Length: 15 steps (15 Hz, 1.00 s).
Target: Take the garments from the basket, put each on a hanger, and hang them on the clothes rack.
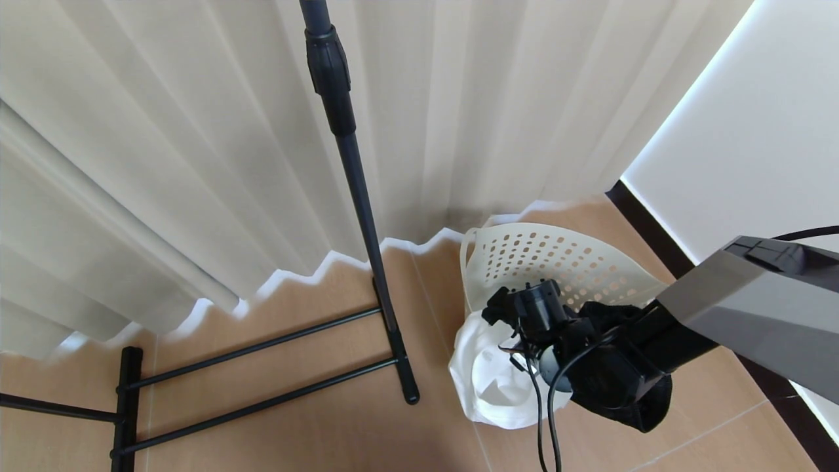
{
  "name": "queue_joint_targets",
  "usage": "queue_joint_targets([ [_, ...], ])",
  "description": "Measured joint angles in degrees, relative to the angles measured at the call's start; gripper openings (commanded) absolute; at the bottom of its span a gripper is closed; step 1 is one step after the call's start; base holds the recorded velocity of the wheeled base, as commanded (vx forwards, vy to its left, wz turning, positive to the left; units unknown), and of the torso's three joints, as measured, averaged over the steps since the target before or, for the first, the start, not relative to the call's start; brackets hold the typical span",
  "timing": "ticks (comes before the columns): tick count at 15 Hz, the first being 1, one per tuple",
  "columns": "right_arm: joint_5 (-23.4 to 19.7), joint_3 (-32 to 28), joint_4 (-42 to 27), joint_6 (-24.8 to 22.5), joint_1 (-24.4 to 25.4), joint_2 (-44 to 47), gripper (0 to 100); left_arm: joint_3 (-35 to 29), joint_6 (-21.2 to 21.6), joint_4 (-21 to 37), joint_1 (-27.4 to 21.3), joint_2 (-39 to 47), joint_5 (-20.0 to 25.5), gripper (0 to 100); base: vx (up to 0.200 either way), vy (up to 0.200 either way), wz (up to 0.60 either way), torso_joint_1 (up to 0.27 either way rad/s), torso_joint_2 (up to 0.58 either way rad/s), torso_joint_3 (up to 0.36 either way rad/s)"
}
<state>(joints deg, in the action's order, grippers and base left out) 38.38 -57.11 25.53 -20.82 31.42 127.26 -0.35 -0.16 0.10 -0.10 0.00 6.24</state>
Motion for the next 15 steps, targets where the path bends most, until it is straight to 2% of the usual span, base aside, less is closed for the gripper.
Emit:
queue_joint_targets([
  [3, -0.01, -4.13, 1.43, 0.05, -1.32, 2.76, 100, 0.00, 0.00, 0.00, 0.00, 0.02, 0.00, 100, 0.000, 0.000, 0.00, 0.000, 0.00, 0.000],
  [8, -0.17, -6.86, 6.99, 0.00, -3.28, 7.00, 100, 0.00, 0.02, 0.00, 0.00, 0.02, 0.05, 100, 0.000, 0.000, 0.00, 0.000, 0.00, 0.000],
  [9, -0.26, -7.08, 6.99, 0.05, -3.45, 7.50, 0, 0.00, 0.02, 0.00, 0.00, 0.02, 0.02, 100, 0.000, 0.000, 0.00, 0.000, 0.00, 0.000],
  [12, -0.61, -7.63, 8.55, 0.40, -3.77, 8.22, 0, 0.00, 0.00, 0.00, 0.02, 0.02, 0.00, 100, 0.000, 0.000, 0.00, 0.000, 0.00, 0.000],
  [15, -0.83, -4.74, 18.24, 0.41, -3.77, 7.97, 0, 0.00, 0.00, 0.00, 0.00, 0.02, 0.00, 100, 0.000, 0.000, 0.00, 0.000, 0.00, 0.000],
])
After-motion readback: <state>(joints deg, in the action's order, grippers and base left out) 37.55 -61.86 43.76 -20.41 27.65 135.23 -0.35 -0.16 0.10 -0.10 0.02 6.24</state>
